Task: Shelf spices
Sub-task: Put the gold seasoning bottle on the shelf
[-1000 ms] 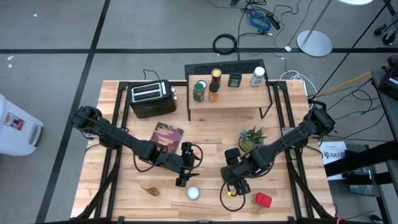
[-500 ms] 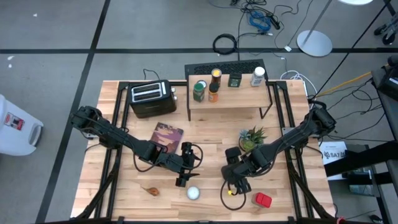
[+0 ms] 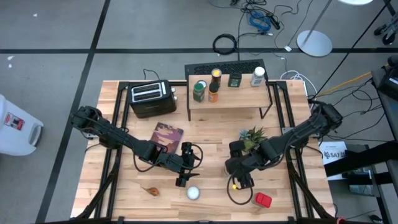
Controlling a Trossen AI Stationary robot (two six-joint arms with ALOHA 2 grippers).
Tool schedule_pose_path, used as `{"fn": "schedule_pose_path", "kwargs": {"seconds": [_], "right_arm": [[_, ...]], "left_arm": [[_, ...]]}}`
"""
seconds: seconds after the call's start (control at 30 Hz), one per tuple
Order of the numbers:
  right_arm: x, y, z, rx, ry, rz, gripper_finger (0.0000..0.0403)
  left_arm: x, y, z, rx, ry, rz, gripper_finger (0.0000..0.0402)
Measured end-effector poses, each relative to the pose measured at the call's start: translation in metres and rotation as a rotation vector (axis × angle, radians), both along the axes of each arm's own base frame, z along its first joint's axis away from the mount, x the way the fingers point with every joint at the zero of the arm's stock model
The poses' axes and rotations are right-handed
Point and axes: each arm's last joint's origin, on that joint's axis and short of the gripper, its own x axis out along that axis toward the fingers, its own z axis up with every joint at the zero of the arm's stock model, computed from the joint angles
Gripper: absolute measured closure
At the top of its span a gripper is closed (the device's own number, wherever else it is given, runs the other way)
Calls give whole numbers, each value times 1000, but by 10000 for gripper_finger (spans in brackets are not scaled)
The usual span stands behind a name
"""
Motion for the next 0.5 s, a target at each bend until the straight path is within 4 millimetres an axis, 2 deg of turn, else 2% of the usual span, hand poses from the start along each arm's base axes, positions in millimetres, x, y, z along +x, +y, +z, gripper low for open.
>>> {"fn": "schedule_pose_path", "kwargs": {"seconds": [0.5], "right_arm": [[-19, -45, 35, -37, -60, -83, 139]], "left_arm": [[0, 0, 0, 4, -1, 6, 104]]}}
